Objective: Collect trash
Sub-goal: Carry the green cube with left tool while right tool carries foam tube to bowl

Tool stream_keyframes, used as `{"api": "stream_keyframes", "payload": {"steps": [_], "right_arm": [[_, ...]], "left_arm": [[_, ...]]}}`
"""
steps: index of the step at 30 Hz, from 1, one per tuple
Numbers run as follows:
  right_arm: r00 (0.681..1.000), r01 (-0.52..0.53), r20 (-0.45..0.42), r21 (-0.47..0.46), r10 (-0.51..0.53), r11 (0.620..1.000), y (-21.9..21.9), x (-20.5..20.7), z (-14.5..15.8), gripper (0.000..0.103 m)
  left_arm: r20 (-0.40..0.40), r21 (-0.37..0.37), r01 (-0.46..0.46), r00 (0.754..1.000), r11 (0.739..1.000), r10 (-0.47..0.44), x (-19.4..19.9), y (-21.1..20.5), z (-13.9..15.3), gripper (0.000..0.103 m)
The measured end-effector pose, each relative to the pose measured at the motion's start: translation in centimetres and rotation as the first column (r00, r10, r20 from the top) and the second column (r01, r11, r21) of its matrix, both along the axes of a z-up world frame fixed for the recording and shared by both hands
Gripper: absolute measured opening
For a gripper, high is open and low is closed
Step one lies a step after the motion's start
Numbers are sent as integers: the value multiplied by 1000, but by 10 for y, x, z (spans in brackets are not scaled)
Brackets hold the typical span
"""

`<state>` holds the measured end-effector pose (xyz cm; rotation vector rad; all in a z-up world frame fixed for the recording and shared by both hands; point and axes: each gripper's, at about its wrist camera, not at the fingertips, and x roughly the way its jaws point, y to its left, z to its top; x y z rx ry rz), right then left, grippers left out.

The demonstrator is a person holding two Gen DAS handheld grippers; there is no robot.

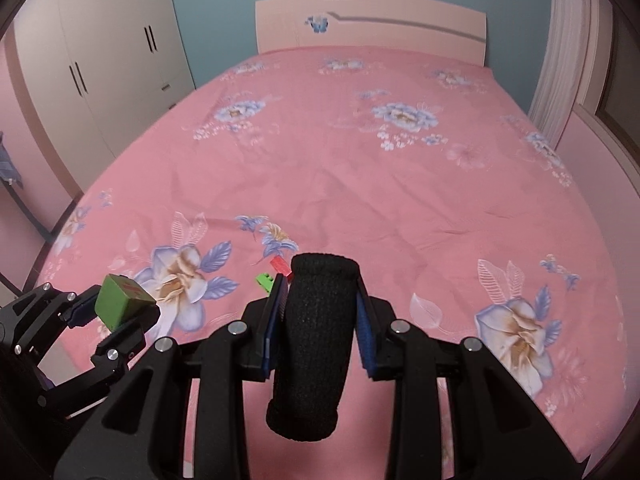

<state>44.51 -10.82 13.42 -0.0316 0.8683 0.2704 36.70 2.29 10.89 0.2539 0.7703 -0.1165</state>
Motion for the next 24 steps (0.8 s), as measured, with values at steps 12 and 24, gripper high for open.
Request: {"api": "stream_keyframes", "payload": {"steps": [12,24], "right_arm": [[995,-55,85,-3,55,998,-19,-88,52,33],[989,-117,88,8,116,993,-43,-157,65,33]], "left_arm": [[54,50,-15,998,999,12,-67,-15,38,32],[39,36,-41,998,999,40,-123,-6,42,32]]}}
